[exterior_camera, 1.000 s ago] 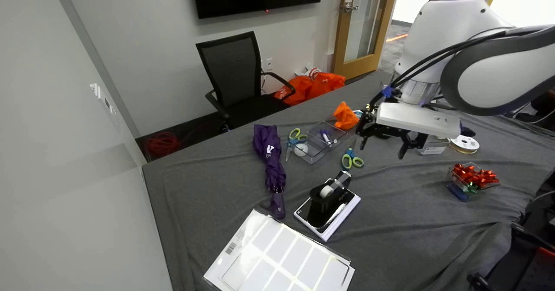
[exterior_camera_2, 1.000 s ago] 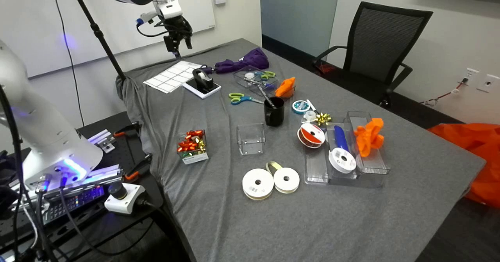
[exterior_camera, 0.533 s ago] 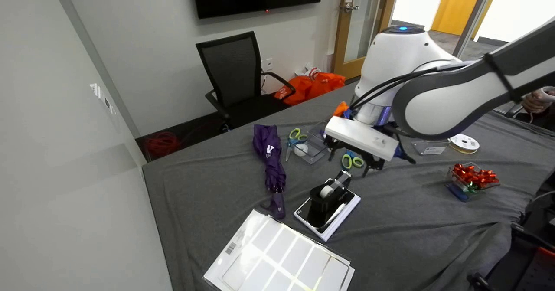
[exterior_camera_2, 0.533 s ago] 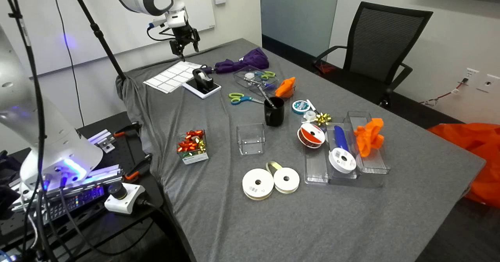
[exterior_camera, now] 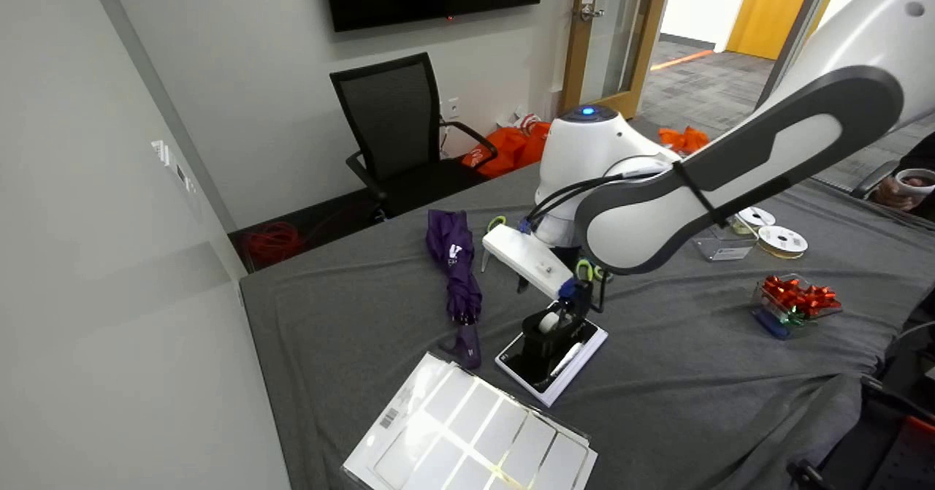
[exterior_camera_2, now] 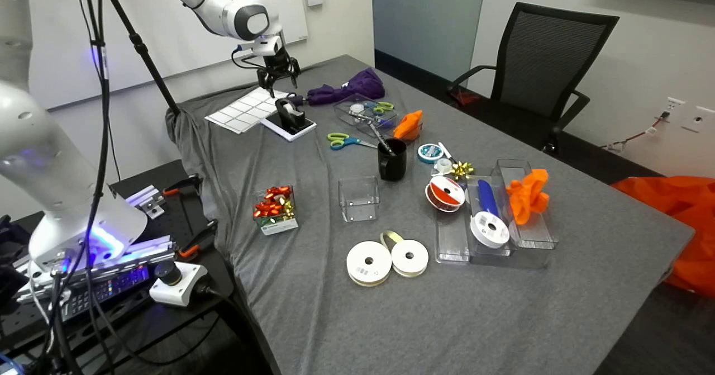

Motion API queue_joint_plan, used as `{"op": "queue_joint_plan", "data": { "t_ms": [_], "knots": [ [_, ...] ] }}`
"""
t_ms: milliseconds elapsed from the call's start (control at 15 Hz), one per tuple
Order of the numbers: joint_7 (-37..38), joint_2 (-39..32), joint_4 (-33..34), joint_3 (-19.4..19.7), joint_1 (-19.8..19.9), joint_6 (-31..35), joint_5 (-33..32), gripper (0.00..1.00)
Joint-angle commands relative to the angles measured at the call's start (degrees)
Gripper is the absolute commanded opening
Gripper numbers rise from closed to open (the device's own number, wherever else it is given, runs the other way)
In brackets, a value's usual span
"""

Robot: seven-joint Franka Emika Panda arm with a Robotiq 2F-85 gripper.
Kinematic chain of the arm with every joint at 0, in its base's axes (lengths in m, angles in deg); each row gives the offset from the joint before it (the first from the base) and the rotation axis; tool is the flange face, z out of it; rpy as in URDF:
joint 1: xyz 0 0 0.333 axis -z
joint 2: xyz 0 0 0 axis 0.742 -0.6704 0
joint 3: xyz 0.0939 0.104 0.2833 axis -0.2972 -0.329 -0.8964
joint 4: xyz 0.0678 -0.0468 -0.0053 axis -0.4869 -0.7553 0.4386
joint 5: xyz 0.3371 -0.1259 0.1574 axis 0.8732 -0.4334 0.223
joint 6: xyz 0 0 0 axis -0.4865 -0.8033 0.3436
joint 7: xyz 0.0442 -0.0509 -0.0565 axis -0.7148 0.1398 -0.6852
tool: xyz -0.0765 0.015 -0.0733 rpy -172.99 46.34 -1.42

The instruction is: Shift the black object to the table

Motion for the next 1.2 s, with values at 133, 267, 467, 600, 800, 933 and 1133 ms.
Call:
{"op": "queue_joint_plan", "data": {
  "t_ms": [133,267,467,600,800,933,1133],
  "knots": [
    [3.9,-7.3,6.8,2.7,-3.0,-4.3,-0.6,1.00],
    [3.7,-8.7,8.1,2.9,-3.3,-5.2,-0.6,1.00],
    [3.4,-9.9,9.3,3.2,-3.6,-6.3,-0.8,1.00],
    [3.3,-10.3,9.7,3.5,-3.9,-6.5,-1.1,1.00],
    [2.9,-10.7,10.0,3.9,-4.2,-6.5,-1.9,0.74],
    [2.9,-10.6,9.9,4.0,-4.2,-6.7,-2.3,0.59],
    [2.7,-10.5,9.9,4.0,-4.3,-6.9,-2.9,0.44]
  ]
}}
